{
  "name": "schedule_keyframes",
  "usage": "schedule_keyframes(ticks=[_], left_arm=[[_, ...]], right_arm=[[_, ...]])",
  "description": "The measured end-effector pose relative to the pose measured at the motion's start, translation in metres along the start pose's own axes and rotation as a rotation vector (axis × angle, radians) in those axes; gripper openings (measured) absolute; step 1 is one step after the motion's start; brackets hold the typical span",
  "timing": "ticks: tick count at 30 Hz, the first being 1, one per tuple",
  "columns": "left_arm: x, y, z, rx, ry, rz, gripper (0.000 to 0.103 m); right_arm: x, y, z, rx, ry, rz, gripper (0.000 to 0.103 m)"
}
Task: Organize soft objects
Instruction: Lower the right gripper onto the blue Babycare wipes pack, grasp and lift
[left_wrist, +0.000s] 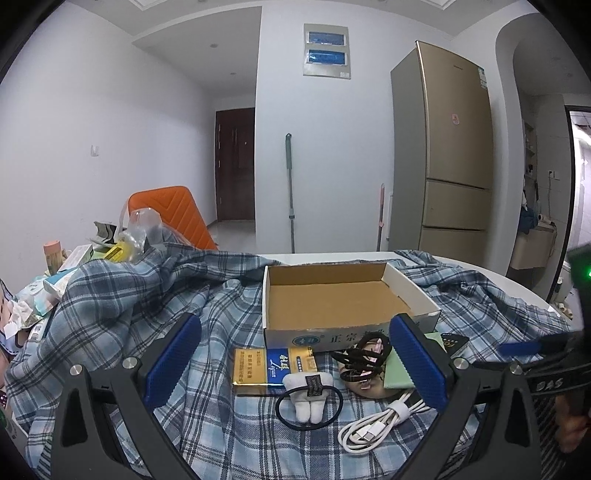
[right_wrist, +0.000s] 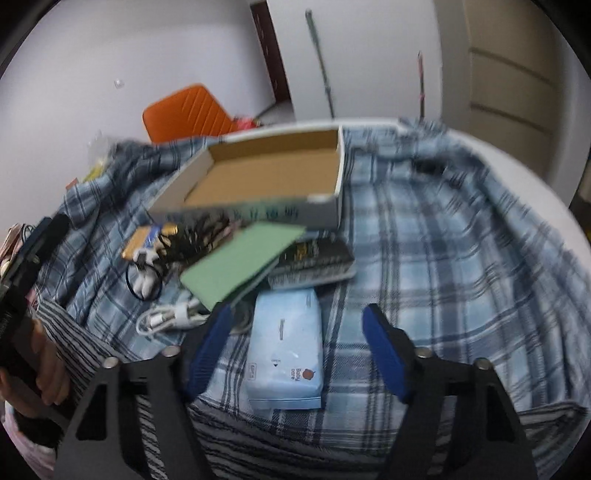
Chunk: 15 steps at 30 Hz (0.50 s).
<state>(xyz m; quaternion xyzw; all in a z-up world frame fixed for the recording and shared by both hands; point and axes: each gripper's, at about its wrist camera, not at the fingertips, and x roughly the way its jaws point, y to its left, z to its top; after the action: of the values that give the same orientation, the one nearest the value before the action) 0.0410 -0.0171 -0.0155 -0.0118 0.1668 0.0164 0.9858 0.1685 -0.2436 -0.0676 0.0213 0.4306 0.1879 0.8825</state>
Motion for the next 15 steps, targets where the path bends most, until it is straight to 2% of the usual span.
schedule_keyframes(ticks=[4,6,7,13,15], left_arm=[[0.003,0.003,0.001,-0.012,0.015,0.003,0.103],[0.005,0.002,0.001,-0.007,0.024,0.005,0.103],[0.007,0.001,0.001,-0.005,0.028,0.005,0.103],[0.023,-0.002,0.004,-0.003,0.010,0.019,0.103],[0.035,-0.003,0.004,0.003,0.049,0.019,0.103]], right_arm=[[0.015,0.001,-0.001,-0.006,0.069,0.015,0.062],[0.020,0.003,-0.001,-0.019,0.097,0.011,0.047],[0.023,0.004,-0.001,-0.024,0.111,0.015,0.035],[0.031,0.009,0.008,-0.076,0.106,-0.029,0.034],[0.032,0.008,0.010,-0.070,0.105,-0.038,0.034]])
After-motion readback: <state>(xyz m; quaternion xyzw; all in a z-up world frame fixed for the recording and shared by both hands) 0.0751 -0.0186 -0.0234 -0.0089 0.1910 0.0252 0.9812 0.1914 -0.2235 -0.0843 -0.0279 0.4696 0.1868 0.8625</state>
